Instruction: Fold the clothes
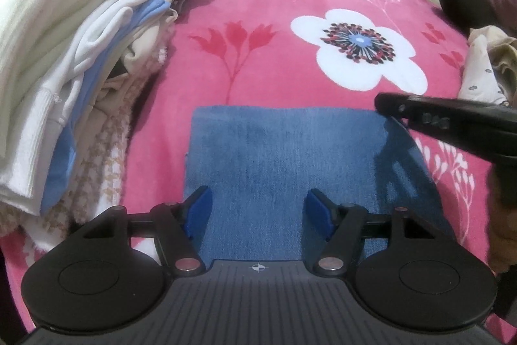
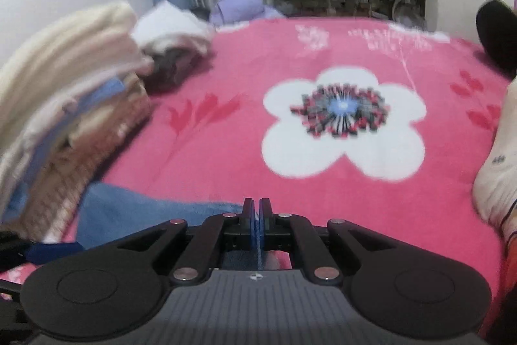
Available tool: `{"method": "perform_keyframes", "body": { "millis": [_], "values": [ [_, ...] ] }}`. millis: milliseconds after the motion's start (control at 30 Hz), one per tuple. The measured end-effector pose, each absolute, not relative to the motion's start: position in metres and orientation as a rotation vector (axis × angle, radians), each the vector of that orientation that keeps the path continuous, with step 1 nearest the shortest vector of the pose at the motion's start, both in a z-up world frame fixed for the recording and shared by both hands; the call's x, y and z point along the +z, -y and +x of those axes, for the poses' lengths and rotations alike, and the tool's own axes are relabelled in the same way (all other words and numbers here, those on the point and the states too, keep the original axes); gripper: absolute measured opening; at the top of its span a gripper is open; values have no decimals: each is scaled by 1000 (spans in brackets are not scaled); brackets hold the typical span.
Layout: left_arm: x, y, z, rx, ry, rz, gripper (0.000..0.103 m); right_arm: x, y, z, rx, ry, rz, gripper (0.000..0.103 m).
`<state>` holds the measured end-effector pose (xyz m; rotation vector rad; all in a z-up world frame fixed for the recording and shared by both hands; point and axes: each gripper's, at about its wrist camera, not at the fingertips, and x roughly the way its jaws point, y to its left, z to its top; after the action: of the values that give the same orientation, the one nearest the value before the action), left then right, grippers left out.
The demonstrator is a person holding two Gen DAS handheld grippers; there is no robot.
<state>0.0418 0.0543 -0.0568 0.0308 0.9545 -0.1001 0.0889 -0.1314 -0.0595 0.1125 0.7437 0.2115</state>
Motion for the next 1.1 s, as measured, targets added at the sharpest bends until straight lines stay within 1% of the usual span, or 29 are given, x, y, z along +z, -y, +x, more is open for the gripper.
{"method": "perform_keyframes", "body": {
  "millis": [133, 300, 533, 733, 900, 1000, 1100],
  "values": [
    [-57, -53, 41, -100, -952, 36, 66, -52, 128, 77, 255, -717, 99, 3],
    [-57, -50, 40, -95, -944, 58, 67, -67, 127, 78, 248, -748, 83, 3],
    [-57, -51, 40, -93, -945, 57, 68, -46, 136, 62, 254, -719, 117, 4],
    [-58, -51, 39, -91, -939, 65, 68, -41, 138, 49, 284, -733, 146, 4],
    [-59, -50, 38, -90, -934, 72, 70, -42, 137, 36, 293, -767, 173, 4],
    [-59, -50, 37, -91, -926, 76, 71, -56, 133, 33, 281, -814, 144, 4],
    [-58, -53, 32, -100, -900, 66, 71, -63, 130, 32, 273, -802, 112, 4]
  ]
}}
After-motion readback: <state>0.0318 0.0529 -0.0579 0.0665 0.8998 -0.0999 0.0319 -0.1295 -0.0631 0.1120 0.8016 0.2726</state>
